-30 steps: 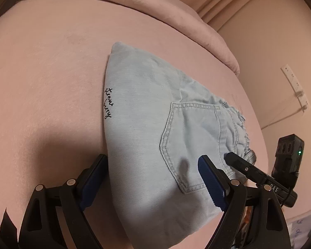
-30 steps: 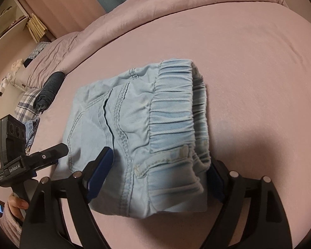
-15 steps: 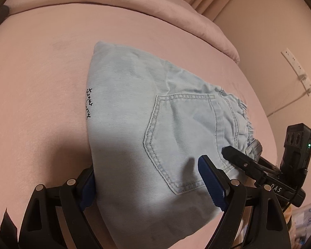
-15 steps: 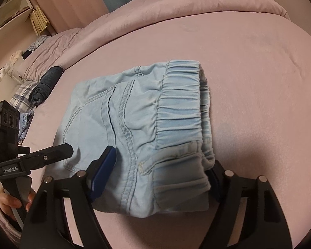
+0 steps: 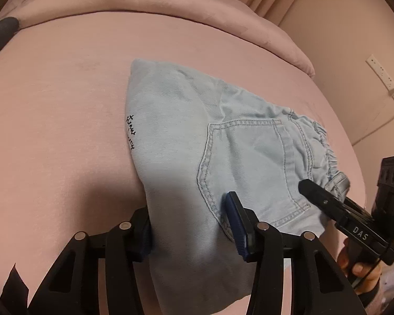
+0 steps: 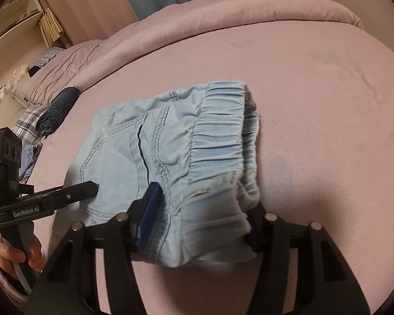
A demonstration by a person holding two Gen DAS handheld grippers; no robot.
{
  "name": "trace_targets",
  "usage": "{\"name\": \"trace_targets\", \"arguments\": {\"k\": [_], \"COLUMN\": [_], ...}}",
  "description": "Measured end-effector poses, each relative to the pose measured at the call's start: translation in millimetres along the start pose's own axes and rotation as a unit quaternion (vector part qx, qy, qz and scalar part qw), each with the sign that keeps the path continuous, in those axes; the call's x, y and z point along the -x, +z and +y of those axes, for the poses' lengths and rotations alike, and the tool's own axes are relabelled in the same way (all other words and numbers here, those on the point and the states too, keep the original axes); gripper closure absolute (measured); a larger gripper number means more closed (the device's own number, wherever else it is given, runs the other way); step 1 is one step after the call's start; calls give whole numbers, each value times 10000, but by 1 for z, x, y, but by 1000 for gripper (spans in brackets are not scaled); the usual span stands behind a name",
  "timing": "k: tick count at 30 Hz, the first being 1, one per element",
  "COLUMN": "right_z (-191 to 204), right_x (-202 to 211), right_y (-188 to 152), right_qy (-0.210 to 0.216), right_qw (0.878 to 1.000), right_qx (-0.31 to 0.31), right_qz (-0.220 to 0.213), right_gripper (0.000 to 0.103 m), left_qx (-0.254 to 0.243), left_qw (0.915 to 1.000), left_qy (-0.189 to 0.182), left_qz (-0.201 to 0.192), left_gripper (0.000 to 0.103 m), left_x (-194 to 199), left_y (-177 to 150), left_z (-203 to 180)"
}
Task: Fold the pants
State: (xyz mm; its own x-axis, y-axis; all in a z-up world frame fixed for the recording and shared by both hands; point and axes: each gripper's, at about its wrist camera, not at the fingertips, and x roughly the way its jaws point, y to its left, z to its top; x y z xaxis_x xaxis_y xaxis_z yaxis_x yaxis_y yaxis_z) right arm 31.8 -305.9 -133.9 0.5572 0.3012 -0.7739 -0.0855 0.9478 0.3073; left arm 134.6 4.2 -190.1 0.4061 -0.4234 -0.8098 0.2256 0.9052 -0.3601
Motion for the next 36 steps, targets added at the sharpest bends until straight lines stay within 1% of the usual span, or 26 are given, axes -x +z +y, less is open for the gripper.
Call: {"name": "trace_targets", "arguments": {"k": [3, 5, 7, 8, 9, 12, 21, 24, 26, 36], "right_z": [4, 6, 10, 12, 14, 21, 36, 41, 45, 61], "right_x": [3, 5, 9, 10, 12, 16, 28, 33, 35, 45], "right_y": [0, -2, -1, 0, 0, 3, 2, 3, 2, 0], "right_qy": [-70, -104, -112, -132, -144, -191, -315, -327, -324, -298], "right_qw": [9999, 9997, 9994, 9992, 9989, 9982, 9957, 9947, 9942, 9914], "right_qx": [83, 133, 186, 236, 279, 398, 648, 734, 776, 1013], "right_qz": [-81, -176, -254, -304, -334, -409, -575, -642, -675, -772], "right_gripper": [55, 59, 65, 66, 68, 71, 73, 74, 74, 75], "left_qx": [-118, -221, -285, -291, -282, -280, -423, -450, -458, -434], "left_qw": [9998, 9996, 9994, 9993, 9993, 9992, 9984, 9981, 9980, 9977], "left_qy": [117, 137, 109, 93, 58, -23, -119, -136, -148, -239], "left_qz": [-65, -136, -185, -207, -232, -272, -365, -395, -411, -465], "left_gripper": [60, 68, 75, 78, 79, 80, 80, 80, 84, 84], "left_x": [1, 4, 8, 9, 11, 14, 20, 22, 24, 27], "left_y": [0, 1, 2, 2, 3, 4, 5, 5, 5, 6], "left_z": [-7, -12, -16, -16, -16, -18, -24, -26, -27, -27]}}
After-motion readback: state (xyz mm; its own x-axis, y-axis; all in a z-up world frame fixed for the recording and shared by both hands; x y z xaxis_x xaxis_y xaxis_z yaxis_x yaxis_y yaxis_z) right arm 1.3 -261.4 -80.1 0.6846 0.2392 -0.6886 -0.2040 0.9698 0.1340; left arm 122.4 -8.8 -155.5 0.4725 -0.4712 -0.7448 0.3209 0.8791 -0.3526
